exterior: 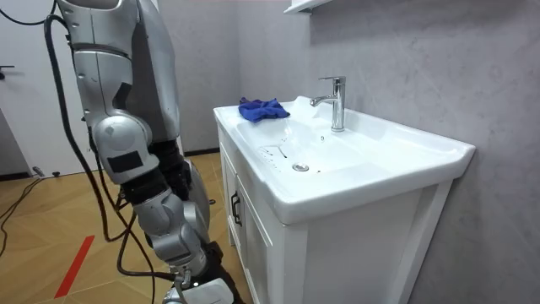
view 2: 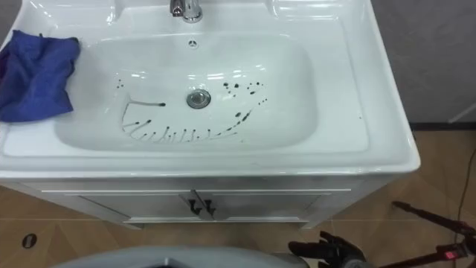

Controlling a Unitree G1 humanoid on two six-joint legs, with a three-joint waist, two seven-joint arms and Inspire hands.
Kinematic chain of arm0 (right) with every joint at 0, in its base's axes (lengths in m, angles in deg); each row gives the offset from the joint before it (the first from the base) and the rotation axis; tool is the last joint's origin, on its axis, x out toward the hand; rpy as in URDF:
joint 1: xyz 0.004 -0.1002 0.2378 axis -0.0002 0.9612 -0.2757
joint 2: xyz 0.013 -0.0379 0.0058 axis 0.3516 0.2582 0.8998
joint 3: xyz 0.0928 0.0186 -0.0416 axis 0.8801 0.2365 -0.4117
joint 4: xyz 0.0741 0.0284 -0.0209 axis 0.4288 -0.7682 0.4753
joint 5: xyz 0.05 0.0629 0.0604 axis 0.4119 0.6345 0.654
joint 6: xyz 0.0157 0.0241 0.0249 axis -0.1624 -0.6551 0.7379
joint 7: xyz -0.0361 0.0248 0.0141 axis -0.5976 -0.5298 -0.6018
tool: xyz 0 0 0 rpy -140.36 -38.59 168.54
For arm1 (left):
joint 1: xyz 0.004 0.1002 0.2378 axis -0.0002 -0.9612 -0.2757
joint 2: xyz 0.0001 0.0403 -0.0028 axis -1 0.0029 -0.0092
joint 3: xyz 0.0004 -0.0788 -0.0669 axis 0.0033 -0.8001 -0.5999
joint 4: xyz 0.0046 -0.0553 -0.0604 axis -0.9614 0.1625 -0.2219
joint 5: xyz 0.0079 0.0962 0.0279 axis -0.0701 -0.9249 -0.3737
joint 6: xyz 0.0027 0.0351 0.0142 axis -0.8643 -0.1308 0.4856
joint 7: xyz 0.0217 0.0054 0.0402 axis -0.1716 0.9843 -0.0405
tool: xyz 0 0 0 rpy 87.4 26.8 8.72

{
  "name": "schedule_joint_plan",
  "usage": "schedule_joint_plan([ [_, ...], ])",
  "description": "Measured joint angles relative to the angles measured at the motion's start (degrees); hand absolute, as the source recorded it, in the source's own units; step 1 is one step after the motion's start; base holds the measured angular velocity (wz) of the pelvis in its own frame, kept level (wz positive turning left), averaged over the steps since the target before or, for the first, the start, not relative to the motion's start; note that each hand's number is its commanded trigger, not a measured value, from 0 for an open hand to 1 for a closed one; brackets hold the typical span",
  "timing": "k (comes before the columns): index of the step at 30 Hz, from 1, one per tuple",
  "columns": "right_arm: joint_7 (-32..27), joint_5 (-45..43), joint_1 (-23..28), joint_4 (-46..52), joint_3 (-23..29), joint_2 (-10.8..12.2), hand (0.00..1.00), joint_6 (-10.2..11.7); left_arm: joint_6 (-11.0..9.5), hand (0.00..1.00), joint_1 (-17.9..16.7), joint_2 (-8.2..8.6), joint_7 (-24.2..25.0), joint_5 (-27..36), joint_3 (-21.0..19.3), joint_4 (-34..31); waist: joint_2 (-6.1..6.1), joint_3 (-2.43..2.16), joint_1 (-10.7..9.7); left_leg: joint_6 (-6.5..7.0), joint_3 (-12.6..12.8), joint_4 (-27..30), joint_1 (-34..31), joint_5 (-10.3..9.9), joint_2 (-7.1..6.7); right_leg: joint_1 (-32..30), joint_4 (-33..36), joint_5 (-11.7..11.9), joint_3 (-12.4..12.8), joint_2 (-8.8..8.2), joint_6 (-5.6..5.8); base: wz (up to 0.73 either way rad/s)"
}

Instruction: Wipe basin

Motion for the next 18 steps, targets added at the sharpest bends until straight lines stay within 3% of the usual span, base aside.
schedule_joint_plan([
  [5,0.0,0.0,0.1,0.0,1.0,0.1,0.00,-0.6,0.1,0.00,-0.2,0.12,-0.1,0.1,-1.4,0.0,0.12,-0.02,0.2,0.01,-0.3,0.0,0.0,-0.1,-0.07,0.5,0.0,-0.2,-0.6,-0.07,0.12,0.06],
  [13,0.7,-2.7,0.0,0.0,2.2,0.0,0.00,-0.6,-0.1,0.00,-1.0,0.16,-1.0,4.9,-6.9,0.1,0.34,-0.05,0.5,-0.10,-1.8,1.8,0.0,-0.8,-0.22,1.9,0.1,-0.9,-2.7,-0.19,0.13,0.12],
  [18,0.3,-3.3,0.9,-0.1,3.5,-0.3,0.00,-0.6,-0.3,0.00,-2.5,0.17,-3.1,8.4,-10.7,0.2,0.89,-0.11,1.9,-0.22,-4.1,2.0,0.0,-1.0,-0.64,3.0,0.0,-1.5,-3.9,-0.12,0.27,0.17],
])
